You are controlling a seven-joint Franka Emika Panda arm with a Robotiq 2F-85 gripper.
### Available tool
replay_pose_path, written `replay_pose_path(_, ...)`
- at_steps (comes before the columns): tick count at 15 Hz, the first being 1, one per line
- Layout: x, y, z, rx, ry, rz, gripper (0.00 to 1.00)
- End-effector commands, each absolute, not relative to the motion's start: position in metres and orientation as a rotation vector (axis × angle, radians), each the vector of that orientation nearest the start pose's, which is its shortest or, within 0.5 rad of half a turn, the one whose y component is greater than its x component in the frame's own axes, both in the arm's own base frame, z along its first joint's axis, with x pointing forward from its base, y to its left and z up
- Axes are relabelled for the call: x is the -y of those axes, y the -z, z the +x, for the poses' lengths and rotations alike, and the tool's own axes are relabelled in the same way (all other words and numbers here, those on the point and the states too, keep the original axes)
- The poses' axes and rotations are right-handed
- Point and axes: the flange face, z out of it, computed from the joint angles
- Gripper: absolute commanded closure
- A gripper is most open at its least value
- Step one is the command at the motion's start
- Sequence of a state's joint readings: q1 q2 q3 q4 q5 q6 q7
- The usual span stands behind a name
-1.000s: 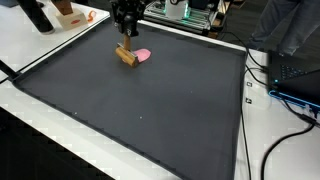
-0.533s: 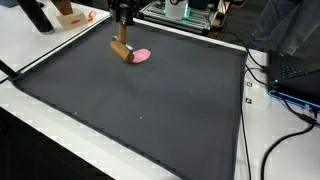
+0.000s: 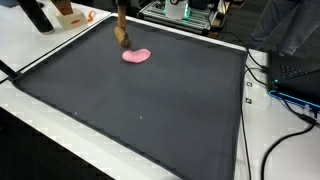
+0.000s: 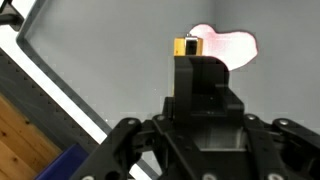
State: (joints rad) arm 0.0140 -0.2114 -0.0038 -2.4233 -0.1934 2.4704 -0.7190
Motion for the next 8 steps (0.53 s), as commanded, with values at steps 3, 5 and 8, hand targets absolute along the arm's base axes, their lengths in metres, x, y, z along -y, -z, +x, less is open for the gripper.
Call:
replay_pose_path(3, 0.0017, -0.4243, 0.4857, 1.275, 0.306, -3.065, 0.51)
replay_pose_path(5, 0.0018, -0.4247, 0.4859, 1.257, 0.306, -3.070, 0.51)
replay_pose_path(8, 0.0018, -0.4245, 0.4857, 1.253, 0.303, -3.071, 0.51)
